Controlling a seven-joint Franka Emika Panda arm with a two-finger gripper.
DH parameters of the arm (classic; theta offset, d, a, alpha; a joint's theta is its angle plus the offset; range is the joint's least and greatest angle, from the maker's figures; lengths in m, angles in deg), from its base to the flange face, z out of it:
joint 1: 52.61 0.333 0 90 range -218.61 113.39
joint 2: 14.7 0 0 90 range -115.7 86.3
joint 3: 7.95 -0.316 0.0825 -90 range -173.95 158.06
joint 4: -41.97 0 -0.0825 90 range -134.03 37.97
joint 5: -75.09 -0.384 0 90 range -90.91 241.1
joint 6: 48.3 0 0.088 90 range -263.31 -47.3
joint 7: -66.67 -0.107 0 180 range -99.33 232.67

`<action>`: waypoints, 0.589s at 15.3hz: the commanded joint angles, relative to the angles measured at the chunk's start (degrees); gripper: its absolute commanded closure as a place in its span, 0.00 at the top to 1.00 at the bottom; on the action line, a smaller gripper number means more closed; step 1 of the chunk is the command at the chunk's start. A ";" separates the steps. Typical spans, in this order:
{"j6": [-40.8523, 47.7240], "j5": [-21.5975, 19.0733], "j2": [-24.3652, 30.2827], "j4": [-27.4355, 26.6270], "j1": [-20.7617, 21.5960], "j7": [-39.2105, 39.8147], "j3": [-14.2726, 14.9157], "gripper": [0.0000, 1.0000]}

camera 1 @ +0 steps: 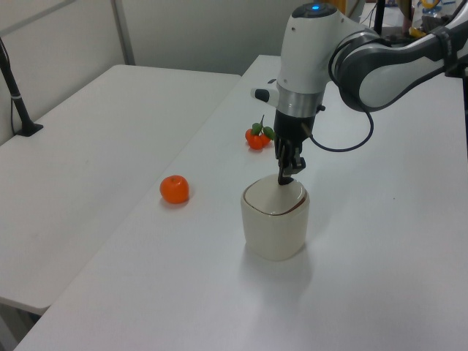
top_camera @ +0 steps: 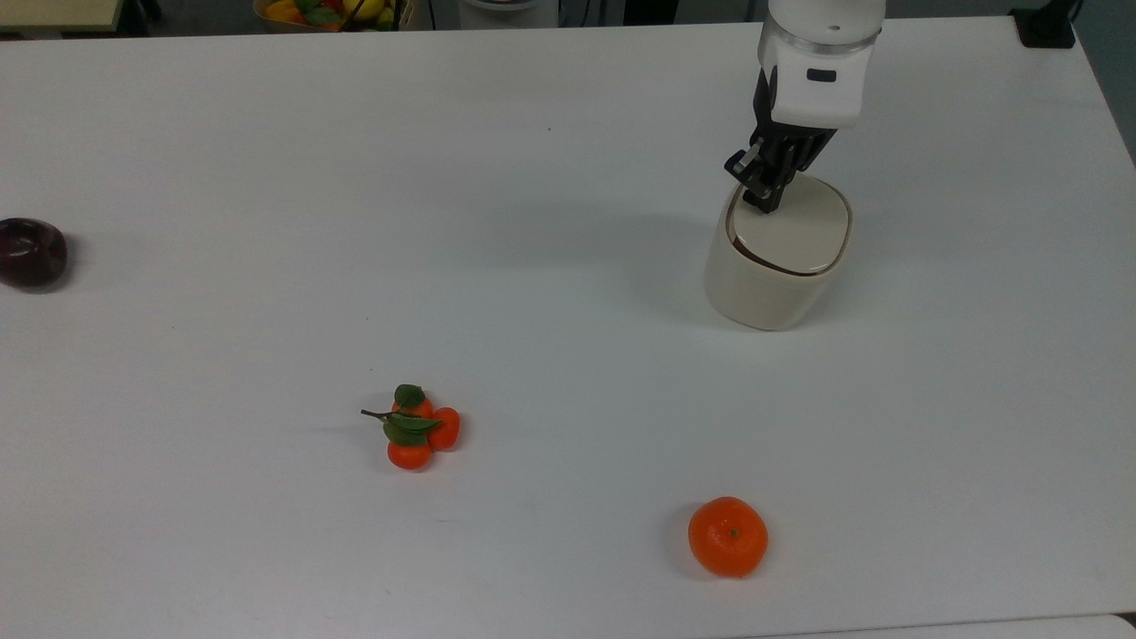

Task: Close garbage bin
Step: 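Push the raised lid down with the gripper onto the bin opening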

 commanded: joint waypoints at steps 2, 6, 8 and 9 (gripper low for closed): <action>1.08 0.05 -1.23 -0.43 0.05 1.51 0.57 0.00; 0.81 0.05 -2.46 -0.52 0.05 1.51 0.57 0.00; 0.81 0.05 -2.99 -0.34 0.05 1.42 0.48 0.00; 0.81 0.05 -2.99 -0.34 0.05 1.42 0.48 0.00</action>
